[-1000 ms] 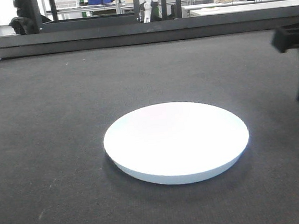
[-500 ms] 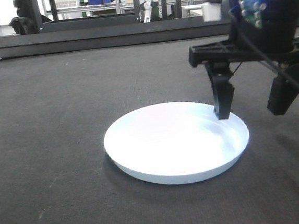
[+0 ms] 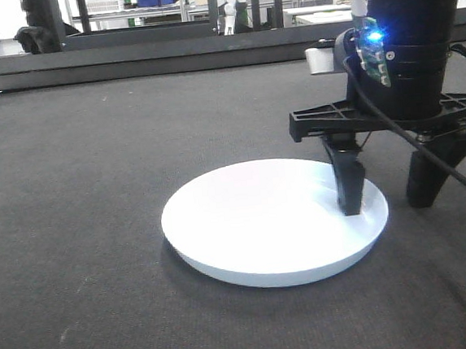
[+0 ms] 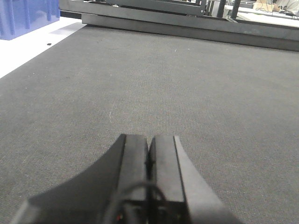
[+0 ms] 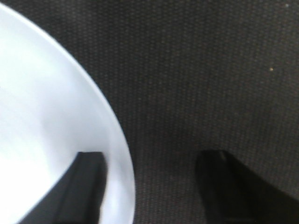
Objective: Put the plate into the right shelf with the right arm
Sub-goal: 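Lower the right gripper onto the rim of the white plate, then close the right gripper on the plate rim and lift it upright, then hold the plate in the right gripper while the base turns away, then carry the plate in the right gripper while driving to the shelving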
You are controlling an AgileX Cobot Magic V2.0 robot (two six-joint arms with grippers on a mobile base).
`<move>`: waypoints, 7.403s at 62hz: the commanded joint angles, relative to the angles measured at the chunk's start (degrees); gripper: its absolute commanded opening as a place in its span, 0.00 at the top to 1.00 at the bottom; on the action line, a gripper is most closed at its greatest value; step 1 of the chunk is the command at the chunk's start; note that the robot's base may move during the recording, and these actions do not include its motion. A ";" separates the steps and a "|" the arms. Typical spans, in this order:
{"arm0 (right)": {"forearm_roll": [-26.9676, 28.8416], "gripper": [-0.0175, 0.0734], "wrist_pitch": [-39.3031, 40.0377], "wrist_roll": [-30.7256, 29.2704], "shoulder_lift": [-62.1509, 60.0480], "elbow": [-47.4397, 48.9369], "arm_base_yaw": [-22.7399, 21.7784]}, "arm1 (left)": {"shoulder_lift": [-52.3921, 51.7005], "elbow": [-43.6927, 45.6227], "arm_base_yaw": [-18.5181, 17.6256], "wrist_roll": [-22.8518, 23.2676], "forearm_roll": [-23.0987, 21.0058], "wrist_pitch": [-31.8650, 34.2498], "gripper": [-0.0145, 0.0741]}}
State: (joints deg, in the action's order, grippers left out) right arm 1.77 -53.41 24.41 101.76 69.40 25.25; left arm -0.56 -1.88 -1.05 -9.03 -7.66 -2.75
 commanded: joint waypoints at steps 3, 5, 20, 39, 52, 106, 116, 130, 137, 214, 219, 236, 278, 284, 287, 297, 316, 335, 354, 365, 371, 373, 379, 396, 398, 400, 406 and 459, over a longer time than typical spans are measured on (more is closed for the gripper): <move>-0.05 0.48 -0.51 -0.03 -2.47 1.79 -0.04 | -0.59 -0.59 -0.11 0.40 -0.47 5.16 0.98; 0.01 0.55 -0.82 -0.03 -2.47 1.80 -0.04 | -0.59 -0.59 -0.11 0.40 -0.47 5.16 0.98; 0.48 0.75 -1.16 -0.08 -5.94 3.09 -0.09 | -0.59 -0.59 -0.11 0.40 -0.47 5.16 0.98; 1.48 0.75 8.06 -11.03 -18.68 -1.93 -0.41 | -0.59 -0.59 -0.11 0.40 -0.47 5.16 0.98; 8.76 0.75 27.81 -25.21 -30.11 -13.70 -4.07 | -0.59 -0.59 -0.11 0.40 -0.47 5.16 0.98; 1.60 0.75 50.23 -17.19 -79.13 -47.53 -20.78 | -0.59 -0.59 -0.11 0.40 -0.47 5.16 0.98; 0.32 0.75 43.05 -17.25 -84.49 -47.53 -20.78 | -0.59 -0.59 -0.11 0.40 -0.47 5.16 0.98; 0.32 0.75 41.40 -17.25 -86.10 -47.53 -20.78 | -0.59 -0.59 -0.11 0.40 -0.47 5.16 0.98; 0.32 0.75 41.40 -17.25 -86.10 -47.53 -20.78 | -0.59 -0.59 -0.11 0.40 -0.47 5.16 0.98; 0.32 0.75 41.32 -17.25 -86.10 -47.53 -20.78 | -0.59 -0.59 -0.11 0.40 -0.47 5.16 0.98; 0.32 0.75 41.32 -17.25 -86.10 -47.53 -20.78 | -0.59 -0.59 -0.11 0.40 -0.47 5.16 0.98; 0.32 0.75 41.32 -17.25 -86.10 -47.53 -20.78 | -0.59 -0.59 -0.11 0.40 -0.47 5.16 0.98; 0.32 0.75 41.32 -17.25 -86.10 -47.53 -20.78 | -0.59 -0.59 -0.11 0.40 -0.47 5.16 0.98; 0.32 0.75 41.32 -17.25 -86.10 -47.53 -20.78 | -0.59 -0.59 -0.11 0.40 -0.47 5.16 0.98; 0.32 0.75 41.32 -17.25 -86.10 -47.53 -20.78 | -0.59 -0.59 -0.11 0.40 -0.47 5.16 0.98; 0.32 0.75 41.32 -17.25 -86.10 -47.53 -20.78 | -0.59 -0.59 -0.11 0.40 -0.47 5.16 0.98; 0.32 0.75 41.32 -17.25 -86.10 -47.53 -20.78 | -0.59 -0.59 -0.11 0.40 -0.47 5.16 0.98; 0.32 0.75 41.32 -17.25 -86.10 -47.53 -20.78 | -0.59 -0.59 -0.11 0.40 -0.47 5.16 0.98; 0.32 0.75 41.32 -17.25 -86.10 -47.53 -20.78 | -0.59 -0.59 -0.11 0.40 -0.47 5.16 0.98; 0.32 0.75 41.32 -17.25 -86.10 -47.53 -20.78 | -0.59 -0.59 -0.11 0.40 -0.47 5.16 0.98; 0.32 0.75 41.32 -17.25 -86.10 -47.53 -20.78 | -0.59 -0.59 -0.11 0.40 -0.47 5.16 0.98; 0.32 0.75 41.32 -17.25 -86.10 -47.53 -20.78 | -0.59 -0.59 -0.11 0.40 -0.47 5.16 0.98; 0.32 0.75 41.32 -17.25 -86.10 -47.53 -20.78 | -0.59 -0.59 -0.11 0.40 -0.47 5.16 0.98; 0.32 0.75 41.32 -17.25 -86.10 -47.53 -20.78 | -0.59 -0.59 -0.11 0.40 -0.47 5.16 0.98; 0.32 0.75 41.32 -17.25 -86.10 -47.53 -20.78 | -0.59 -0.59 -0.11 0.40 -0.47 5.16 0.98; 0.32 0.75 41.32 -17.25 -86.10 -47.53 -20.78 | -0.59 -0.59 -0.11 0.40 -0.47 5.16 0.98; 0.32 0.75 41.32 -17.25 -86.10 -47.53 -20.78 | -0.59 -0.59 -0.11 0.40 -0.47 5.16 0.98; 0.32 0.75 41.32 -17.25 -86.10 -47.53 -20.78 | -0.59 -0.59 -0.11 0.40 -0.47 5.16 0.98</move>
State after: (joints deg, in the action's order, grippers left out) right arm 2.56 -17.43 7.08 15.15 20.17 4.92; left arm -0.56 -1.88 -1.05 -9.03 -7.66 -2.75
